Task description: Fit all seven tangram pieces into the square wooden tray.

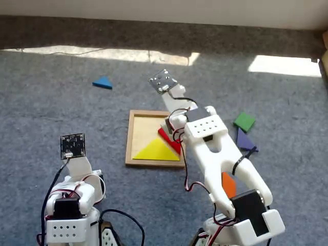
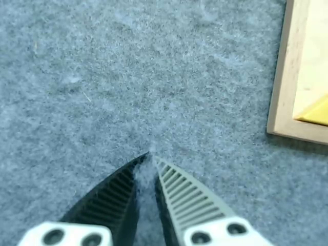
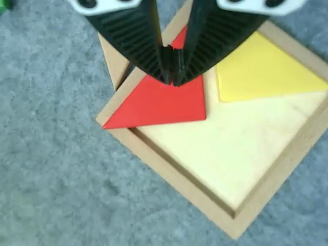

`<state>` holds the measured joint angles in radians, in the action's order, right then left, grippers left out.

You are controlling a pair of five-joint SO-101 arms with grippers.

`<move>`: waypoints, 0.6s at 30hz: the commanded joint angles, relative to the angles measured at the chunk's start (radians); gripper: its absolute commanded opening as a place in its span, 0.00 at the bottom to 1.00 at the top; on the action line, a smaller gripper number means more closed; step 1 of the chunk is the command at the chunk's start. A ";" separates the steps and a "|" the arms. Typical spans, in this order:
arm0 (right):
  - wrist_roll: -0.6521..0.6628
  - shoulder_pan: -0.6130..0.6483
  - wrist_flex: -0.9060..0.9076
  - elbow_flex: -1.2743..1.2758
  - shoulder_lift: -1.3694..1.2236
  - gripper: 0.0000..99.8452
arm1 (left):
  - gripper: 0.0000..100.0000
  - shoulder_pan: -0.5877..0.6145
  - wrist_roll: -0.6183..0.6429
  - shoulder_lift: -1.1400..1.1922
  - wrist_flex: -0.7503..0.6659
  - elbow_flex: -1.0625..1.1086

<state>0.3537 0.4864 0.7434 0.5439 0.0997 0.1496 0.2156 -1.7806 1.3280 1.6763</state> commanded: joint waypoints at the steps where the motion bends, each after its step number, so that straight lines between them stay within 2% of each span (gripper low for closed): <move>1: -0.014 -0.008 -0.219 0.084 0.056 0.01 | 0.00 -0.015 -0.008 -0.016 0.005 0.019; 14: -0.009 -0.007 -0.251 0.166 -0.124 0.01 | 0.00 -0.015 -0.008 -0.016 0.005 0.019; 18: -0.008 -0.005 -0.082 0.157 -0.091 0.01 | 0.00 -0.015 -0.008 -0.016 0.005 0.019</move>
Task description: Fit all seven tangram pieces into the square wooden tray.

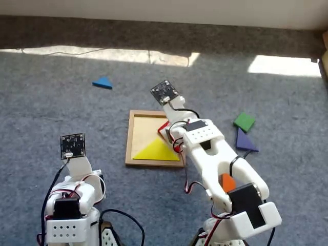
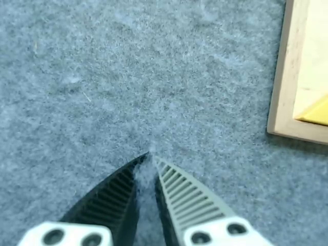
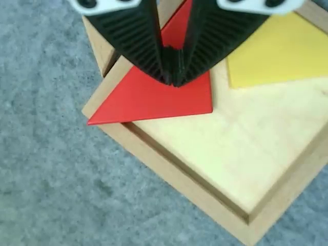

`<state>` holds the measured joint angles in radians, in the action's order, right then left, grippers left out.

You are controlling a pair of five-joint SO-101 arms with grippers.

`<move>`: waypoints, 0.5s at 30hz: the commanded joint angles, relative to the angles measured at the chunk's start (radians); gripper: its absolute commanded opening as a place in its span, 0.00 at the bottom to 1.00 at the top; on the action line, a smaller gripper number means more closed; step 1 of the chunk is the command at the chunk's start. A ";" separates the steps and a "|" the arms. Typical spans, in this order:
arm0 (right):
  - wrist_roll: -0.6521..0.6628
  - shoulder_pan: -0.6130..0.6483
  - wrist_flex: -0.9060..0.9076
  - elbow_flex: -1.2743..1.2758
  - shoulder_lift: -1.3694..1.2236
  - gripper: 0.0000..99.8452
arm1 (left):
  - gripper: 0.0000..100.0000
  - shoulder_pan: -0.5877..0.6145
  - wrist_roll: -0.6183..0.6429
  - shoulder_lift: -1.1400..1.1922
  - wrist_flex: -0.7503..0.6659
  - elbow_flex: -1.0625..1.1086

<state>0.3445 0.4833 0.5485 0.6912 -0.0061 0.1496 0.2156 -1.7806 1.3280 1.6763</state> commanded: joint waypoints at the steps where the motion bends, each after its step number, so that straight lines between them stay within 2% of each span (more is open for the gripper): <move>1: 0.002 -0.002 0.157 0.010 0.024 0.01 | 0.00 -0.015 -0.008 -0.016 0.005 0.019; 5: 0.002 -0.004 0.254 0.010 0.056 0.01 | 0.00 -0.015 -0.008 -0.016 0.005 0.019; 11: 0.002 -0.012 0.262 0.010 0.140 0.01 | 0.00 -0.015 -0.008 -0.016 0.005 0.019; 15: -0.003 -0.073 0.262 0.016 0.265 0.02 | 0.00 -0.015 -0.008 -0.016 0.005 0.019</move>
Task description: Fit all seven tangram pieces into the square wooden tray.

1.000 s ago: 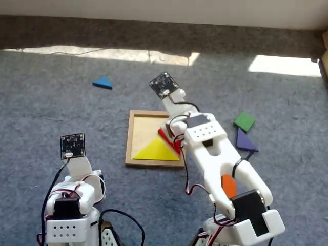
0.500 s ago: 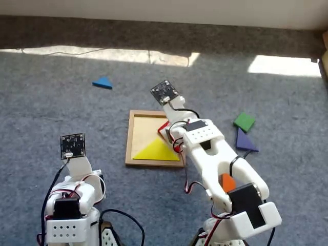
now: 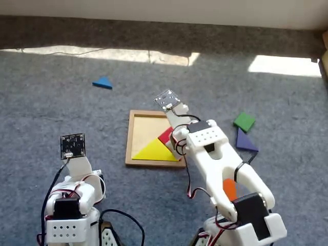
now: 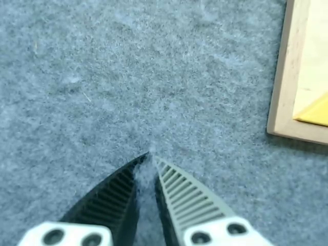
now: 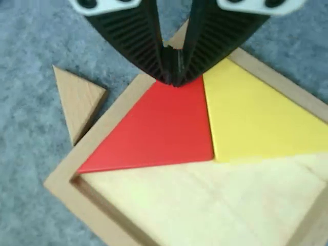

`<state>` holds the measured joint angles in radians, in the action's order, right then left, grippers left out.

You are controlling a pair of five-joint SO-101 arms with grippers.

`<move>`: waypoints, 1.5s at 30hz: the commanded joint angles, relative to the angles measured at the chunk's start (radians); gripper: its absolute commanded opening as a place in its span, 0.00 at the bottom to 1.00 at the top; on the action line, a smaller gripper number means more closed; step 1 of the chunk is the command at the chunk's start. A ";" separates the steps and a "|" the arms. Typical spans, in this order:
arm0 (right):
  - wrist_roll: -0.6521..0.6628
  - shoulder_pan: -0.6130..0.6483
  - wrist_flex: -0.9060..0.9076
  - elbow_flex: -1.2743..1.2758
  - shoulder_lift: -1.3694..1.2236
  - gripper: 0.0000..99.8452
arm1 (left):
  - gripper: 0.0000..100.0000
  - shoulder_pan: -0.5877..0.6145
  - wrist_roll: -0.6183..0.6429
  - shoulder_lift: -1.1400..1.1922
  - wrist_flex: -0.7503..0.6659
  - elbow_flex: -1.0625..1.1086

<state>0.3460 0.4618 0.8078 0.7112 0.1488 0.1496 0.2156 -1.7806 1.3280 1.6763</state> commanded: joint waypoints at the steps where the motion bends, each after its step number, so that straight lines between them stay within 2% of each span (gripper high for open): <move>1: -0.006 -0.073 0.002 -0.004 0.134 0.04 | 0.00 -0.015 -0.008 -0.016 0.005 0.019; 7: 0.000 -0.176 0.004 -0.008 0.168 0.24 | 0.00 -0.015 -0.008 -0.016 0.005 0.019; 14: -0.020 -0.361 -0.004 -0.016 0.148 0.25 | 0.00 -0.015 -0.008 -0.016 0.005 0.019; 20: -0.186 -0.481 0.007 -0.094 0.143 0.25 | 0.00 -0.015 -0.008 -0.016 0.005 0.019; 26: -0.204 -0.539 0.200 -0.213 0.136 0.25 | 0.00 -0.015 -0.008 -0.016 0.005 0.019; 32: -0.078 -0.542 0.289 -0.283 0.104 0.25 | 0.00 -0.015 -0.008 -0.016 0.005 0.019; 37: 0.000 -0.547 0.363 -0.394 -0.076 0.25 | 0.00 -0.015 -0.008 -0.016 0.005 0.019; 42: 0.017 -0.547 0.427 -0.555 -0.237 0.31 | 0.00 -0.015 -0.008 -0.016 0.005 0.019; 45: 0.118 -0.547 0.452 -0.625 -0.298 0.32 | 0.00 -0.015 -0.008 -0.016 0.005 0.019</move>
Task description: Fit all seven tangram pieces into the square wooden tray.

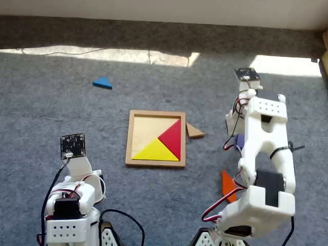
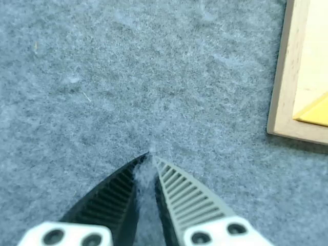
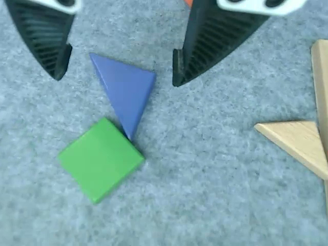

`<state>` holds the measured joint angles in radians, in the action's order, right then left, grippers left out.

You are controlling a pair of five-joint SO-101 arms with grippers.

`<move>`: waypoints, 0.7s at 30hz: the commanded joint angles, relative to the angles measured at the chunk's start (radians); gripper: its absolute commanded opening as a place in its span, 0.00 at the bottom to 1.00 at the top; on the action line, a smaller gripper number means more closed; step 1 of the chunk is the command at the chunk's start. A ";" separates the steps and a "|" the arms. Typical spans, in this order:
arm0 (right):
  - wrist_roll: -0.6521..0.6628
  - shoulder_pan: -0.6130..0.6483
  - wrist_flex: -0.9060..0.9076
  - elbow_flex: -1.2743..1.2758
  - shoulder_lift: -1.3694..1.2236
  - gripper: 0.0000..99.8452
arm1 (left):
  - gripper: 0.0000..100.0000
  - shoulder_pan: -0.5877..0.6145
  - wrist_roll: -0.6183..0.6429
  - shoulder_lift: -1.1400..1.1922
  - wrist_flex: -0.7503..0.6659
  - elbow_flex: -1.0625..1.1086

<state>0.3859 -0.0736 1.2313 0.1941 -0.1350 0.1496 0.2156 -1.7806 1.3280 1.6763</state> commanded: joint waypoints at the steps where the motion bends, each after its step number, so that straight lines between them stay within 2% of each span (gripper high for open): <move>1: 0.109 -0.013 0.036 -0.125 -0.033 0.32 | 0.00 -0.015 -0.008 -0.016 0.005 0.019; 7: 0.135 -0.058 -0.028 -0.223 -0.137 0.32 | 0.00 -0.015 -0.008 -0.016 0.005 0.019; 13: 0.074 -0.054 -0.067 -0.364 -0.298 0.32 | 0.00 -0.015 -0.008 -0.016 0.005 0.019; 19: 0.146 -0.061 -0.058 -0.506 -0.486 0.31 | 0.00 -0.015 -0.008 -0.016 0.005 0.019; 21: 0.187 -0.061 -0.033 -0.529 -0.524 0.28 | 0.00 -0.015 -0.008 -0.016 0.005 0.019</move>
<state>0.5209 -0.1181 1.1838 -0.2677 -0.6337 0.1496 0.2156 -1.7806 1.3280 1.6763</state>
